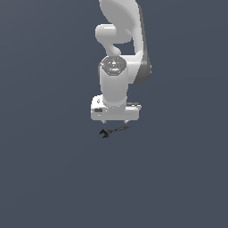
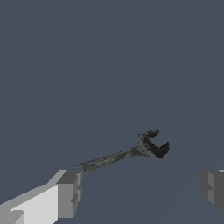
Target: Pick up the object and move it to a goal position.
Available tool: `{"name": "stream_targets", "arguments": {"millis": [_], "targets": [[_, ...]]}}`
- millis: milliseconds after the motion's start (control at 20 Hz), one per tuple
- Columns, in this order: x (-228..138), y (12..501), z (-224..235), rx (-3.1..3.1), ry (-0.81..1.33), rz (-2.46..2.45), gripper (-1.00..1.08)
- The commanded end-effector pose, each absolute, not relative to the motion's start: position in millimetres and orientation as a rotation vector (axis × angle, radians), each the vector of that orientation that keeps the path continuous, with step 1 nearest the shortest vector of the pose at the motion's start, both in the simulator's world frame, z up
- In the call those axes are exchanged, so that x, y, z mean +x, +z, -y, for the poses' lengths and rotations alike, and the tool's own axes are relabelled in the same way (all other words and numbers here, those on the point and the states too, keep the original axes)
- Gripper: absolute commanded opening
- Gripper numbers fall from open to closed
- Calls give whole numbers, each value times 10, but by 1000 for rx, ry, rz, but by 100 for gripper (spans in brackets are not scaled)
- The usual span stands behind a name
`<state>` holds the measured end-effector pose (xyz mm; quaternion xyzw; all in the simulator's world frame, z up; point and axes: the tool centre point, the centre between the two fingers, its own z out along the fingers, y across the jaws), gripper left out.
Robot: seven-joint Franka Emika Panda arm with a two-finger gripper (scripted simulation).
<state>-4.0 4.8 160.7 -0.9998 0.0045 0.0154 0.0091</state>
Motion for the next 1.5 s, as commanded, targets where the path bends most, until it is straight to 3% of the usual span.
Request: {"name": "stream_targets", "arguments": {"millis": [0, 500, 1450], "targets": [[-40, 1607, -48, -3123, 48, -14, 100], [22, 1676, 225, -3123, 18, -48, 100], [-11, 1561, 162, -3112, 21, -231, 100]]}}
